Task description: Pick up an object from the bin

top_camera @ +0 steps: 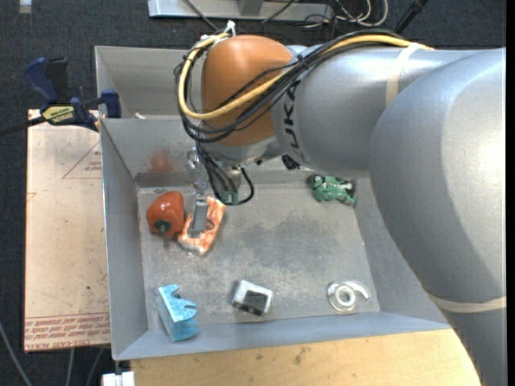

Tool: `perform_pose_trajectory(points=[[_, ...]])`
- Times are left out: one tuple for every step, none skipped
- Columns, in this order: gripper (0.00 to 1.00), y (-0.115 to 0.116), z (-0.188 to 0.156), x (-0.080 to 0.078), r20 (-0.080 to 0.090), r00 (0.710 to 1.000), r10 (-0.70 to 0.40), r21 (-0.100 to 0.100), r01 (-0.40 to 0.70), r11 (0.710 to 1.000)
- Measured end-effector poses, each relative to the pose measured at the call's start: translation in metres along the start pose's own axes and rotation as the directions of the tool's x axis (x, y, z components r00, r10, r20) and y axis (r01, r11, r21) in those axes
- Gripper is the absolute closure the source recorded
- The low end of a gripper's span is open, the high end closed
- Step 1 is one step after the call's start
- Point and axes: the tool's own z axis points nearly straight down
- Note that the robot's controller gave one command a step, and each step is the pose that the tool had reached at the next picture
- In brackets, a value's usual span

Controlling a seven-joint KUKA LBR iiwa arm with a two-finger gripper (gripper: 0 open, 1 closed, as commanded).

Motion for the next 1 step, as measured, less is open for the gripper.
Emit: perform_pose_trajectory(points=[[0.00, 0.0114, 0.0507, -0.0177, -0.003, 0.971, 0.239, -0.002, -0.239, 0.971]])
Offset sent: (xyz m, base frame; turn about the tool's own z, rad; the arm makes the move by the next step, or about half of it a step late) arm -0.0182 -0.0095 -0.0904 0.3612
